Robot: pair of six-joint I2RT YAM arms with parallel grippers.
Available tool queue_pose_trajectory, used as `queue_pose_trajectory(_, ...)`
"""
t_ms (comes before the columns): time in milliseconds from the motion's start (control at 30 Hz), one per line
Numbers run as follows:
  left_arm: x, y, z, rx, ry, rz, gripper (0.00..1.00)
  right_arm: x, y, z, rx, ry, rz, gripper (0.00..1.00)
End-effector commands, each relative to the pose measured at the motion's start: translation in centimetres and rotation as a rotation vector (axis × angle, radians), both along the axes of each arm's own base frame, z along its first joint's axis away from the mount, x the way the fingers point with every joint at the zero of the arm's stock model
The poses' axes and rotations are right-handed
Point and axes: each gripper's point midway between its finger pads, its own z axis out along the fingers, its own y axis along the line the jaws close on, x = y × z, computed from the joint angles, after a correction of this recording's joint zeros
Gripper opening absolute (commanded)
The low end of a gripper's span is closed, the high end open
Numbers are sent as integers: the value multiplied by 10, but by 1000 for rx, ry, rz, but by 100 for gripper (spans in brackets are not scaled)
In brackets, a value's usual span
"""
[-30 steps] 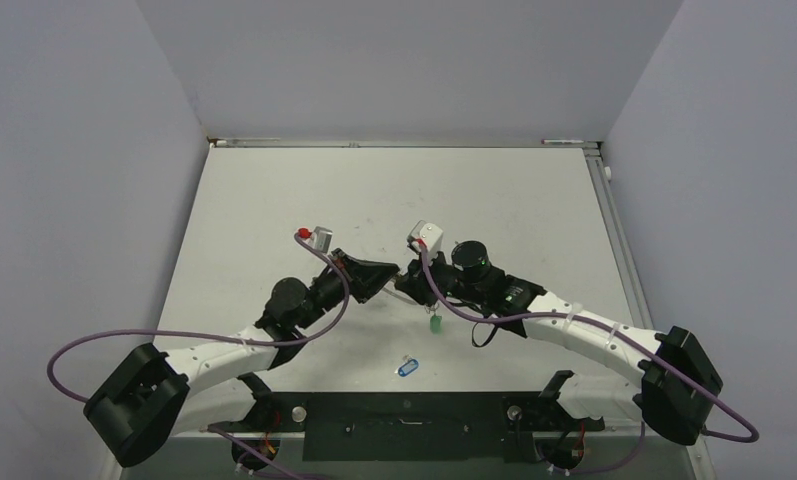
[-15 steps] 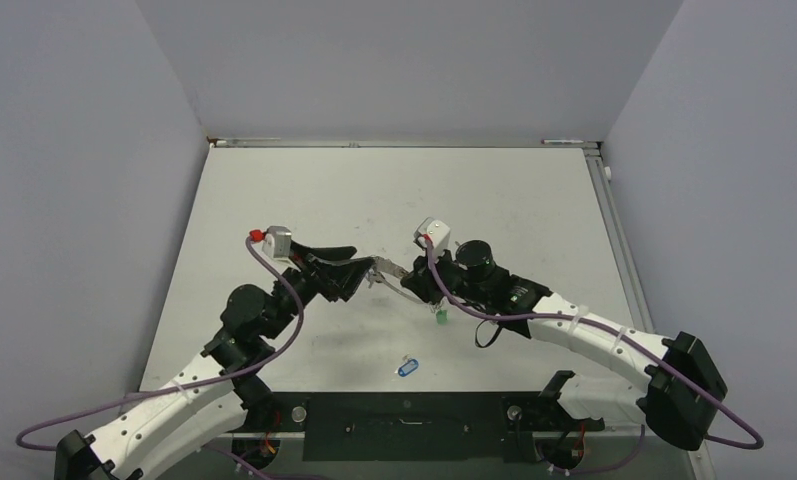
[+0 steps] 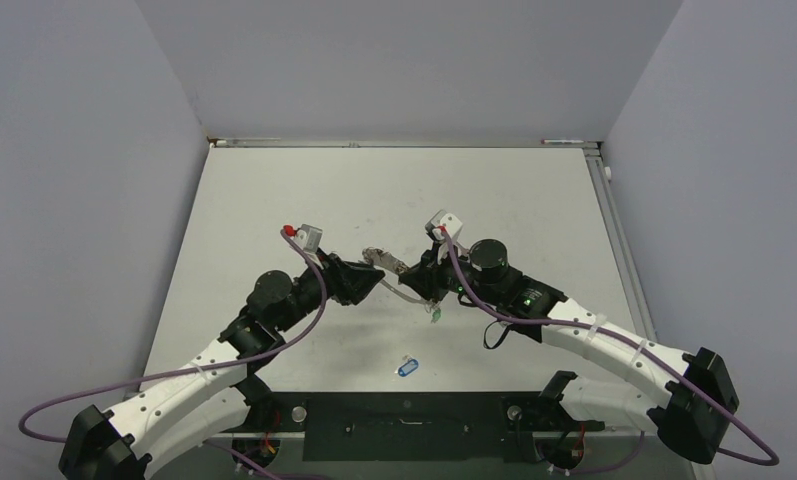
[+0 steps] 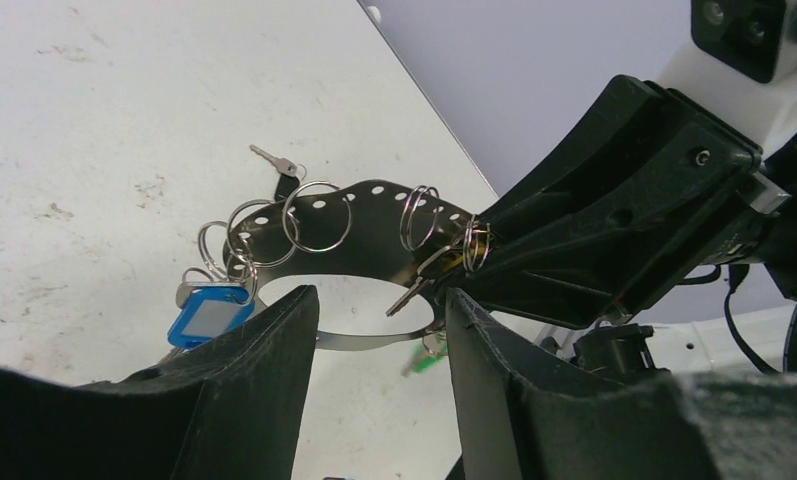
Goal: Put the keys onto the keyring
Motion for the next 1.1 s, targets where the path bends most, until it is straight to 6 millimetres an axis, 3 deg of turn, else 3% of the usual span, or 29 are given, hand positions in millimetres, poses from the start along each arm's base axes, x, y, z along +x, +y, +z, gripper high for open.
queue_pose_trajectory(0,-5,-7,39,-96,-72,-51,46,1,7,45,130,-71,17,5)
queue_pose_trajectory(800,7,-14,39,-144,-71,-37,30,-9,15,45,155,-55,73,5)
queue_pose_trajectory(1067,5,-13,47,-161,-83,-36,34,-9,16,37,135,-52,72,5)
